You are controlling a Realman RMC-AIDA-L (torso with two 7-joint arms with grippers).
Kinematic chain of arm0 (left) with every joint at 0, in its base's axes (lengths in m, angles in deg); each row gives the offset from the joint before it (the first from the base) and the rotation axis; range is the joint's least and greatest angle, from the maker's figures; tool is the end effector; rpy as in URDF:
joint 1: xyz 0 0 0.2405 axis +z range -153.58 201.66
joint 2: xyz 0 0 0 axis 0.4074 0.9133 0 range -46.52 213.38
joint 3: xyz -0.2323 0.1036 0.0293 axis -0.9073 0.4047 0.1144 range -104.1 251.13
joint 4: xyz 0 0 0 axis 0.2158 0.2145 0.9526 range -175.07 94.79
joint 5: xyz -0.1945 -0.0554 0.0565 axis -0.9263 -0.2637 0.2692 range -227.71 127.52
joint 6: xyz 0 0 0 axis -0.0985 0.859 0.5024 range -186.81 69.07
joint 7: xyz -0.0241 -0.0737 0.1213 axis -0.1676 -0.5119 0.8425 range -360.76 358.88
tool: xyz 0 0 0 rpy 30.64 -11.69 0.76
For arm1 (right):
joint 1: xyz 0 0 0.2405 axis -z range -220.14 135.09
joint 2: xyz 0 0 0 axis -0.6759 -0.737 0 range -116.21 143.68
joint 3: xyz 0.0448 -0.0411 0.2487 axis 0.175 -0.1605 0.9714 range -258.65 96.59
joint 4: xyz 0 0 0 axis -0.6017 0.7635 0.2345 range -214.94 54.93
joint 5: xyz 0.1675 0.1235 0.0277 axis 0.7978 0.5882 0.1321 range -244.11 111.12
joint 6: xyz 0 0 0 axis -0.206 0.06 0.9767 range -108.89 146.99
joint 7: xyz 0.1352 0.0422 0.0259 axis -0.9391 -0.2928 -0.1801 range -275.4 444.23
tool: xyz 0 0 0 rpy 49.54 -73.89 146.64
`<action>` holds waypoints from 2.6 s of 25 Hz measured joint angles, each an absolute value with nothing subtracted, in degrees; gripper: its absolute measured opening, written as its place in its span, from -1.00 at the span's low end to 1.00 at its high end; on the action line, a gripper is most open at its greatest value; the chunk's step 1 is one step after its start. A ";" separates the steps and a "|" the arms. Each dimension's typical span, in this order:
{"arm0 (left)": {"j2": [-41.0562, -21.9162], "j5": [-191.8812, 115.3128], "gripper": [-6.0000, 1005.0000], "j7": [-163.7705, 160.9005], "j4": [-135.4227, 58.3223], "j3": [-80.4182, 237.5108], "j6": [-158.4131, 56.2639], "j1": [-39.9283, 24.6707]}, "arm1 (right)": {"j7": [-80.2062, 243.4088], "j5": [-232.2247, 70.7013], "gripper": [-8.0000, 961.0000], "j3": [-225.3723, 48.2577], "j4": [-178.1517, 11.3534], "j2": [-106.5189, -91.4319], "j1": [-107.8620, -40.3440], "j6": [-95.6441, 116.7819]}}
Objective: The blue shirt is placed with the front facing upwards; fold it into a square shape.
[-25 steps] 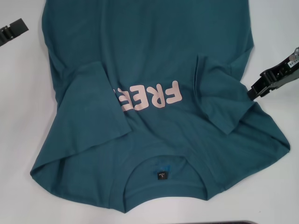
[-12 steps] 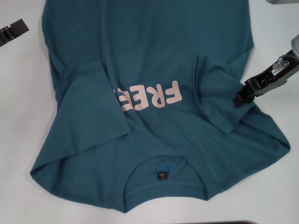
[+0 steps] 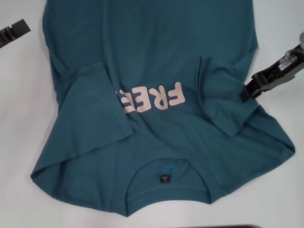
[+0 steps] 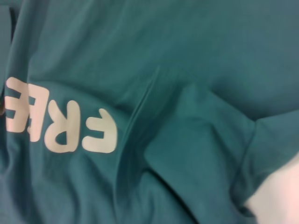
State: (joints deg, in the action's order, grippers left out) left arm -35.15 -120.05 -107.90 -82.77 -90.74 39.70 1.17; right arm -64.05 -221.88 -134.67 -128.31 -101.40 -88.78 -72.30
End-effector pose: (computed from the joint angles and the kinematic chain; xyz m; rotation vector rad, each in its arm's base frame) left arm -0.3094 0.2972 0.0815 -2.1430 -1.2886 -1.1903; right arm 0.2402 0.3806 0.0242 -2.3827 1.5641 -0.4523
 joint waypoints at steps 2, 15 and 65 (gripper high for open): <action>-35.14 -120.05 0.52 -107.90 -82.77 -90.72 39.72 1.09 | -63.72 -221.28 -0.30 -134.78 -126.89 -101.89 -89.38 -72.79; -35.03 -120.05 0.52 -107.90 -82.77 -91.12 39.88 1.08 | -60.84 -208.42 -0.30 -131.86 -126.26 -99.45 -90.18 -85.13; -35.21 -121.15 0.52 -108.27 -82.76 -91.28 39.56 1.87 | -71.81 -223.53 -0.30 -134.40 -130.43 -103.87 -87.61 -75.59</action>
State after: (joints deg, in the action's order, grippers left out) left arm -35.21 -121.15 -108.27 -82.76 -91.28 39.56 1.87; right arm -71.81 -223.53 -134.40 -130.43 -103.87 -87.61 -75.59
